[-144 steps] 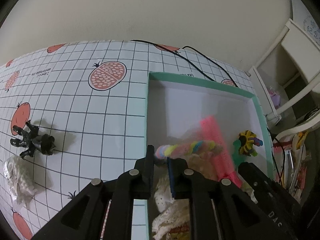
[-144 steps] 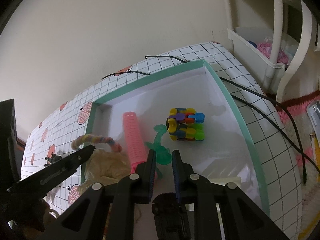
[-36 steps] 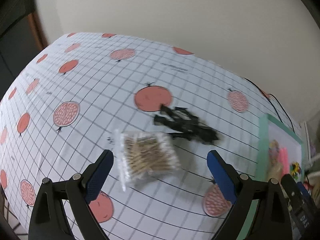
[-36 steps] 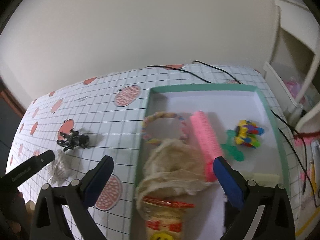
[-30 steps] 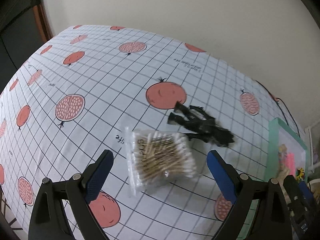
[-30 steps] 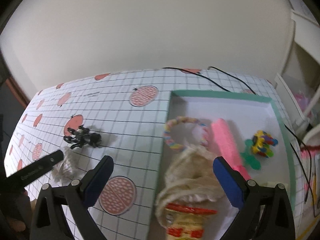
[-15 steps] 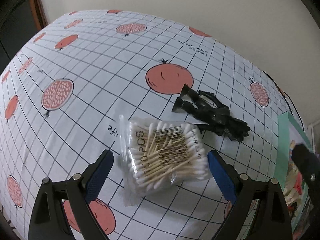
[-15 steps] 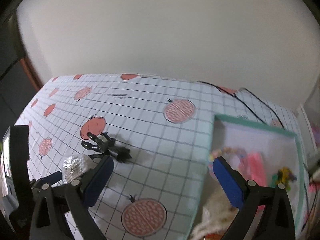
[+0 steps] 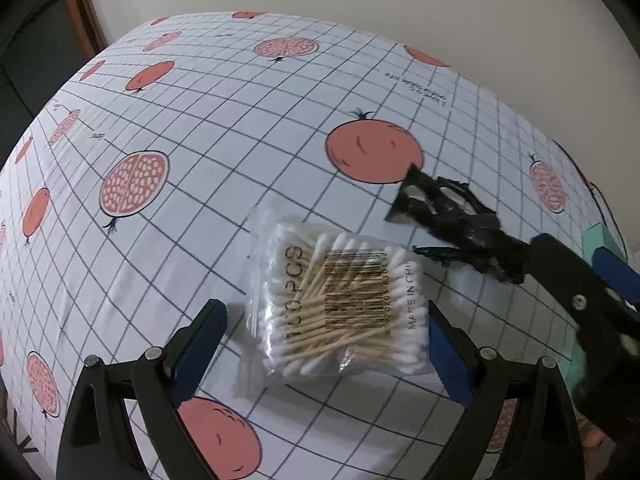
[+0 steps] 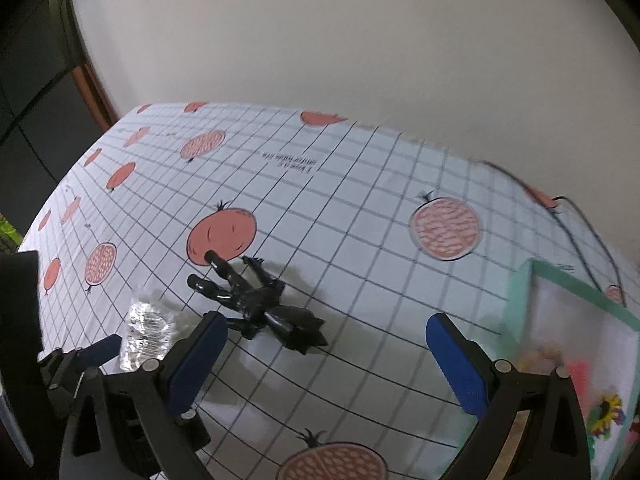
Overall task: Organize objects
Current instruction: 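Close left tool on the swab pack while right tool closes on the black robot figure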
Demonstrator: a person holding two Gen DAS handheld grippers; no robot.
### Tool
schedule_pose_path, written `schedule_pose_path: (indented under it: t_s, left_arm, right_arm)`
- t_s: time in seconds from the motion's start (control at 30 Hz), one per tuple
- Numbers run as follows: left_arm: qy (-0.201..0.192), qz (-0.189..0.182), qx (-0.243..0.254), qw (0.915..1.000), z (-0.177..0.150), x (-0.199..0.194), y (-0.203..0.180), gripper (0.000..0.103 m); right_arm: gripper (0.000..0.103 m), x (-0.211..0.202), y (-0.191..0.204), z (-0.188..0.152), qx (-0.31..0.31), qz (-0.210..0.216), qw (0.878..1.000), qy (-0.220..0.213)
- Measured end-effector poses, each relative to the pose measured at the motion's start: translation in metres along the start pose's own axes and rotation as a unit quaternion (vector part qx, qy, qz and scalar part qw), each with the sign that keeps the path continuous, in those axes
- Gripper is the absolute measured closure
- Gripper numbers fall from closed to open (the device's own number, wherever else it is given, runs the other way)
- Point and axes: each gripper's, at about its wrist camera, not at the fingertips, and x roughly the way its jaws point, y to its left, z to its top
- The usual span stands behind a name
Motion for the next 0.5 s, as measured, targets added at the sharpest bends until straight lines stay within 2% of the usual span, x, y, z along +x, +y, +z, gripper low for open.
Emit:
schedule_pose_path:
  t_s: [0.27, 0.5]
  left_arm:
    - [0.017, 0.022, -0.008, 0.9996, 0.002, 0.002, 0.007, 0.008]
    - [0.019, 0.021, -0.016, 0.9995, 0.002, 0.001, 0.01, 0.008]
  right_arm:
    - [0.002, 0.022, 0.009, 0.002, -0.007, 0.007, 1.0, 0.02]
    - [0.019, 0.031, 0.019, 0.004, -0.016, 0.014, 0.999, 0.026]
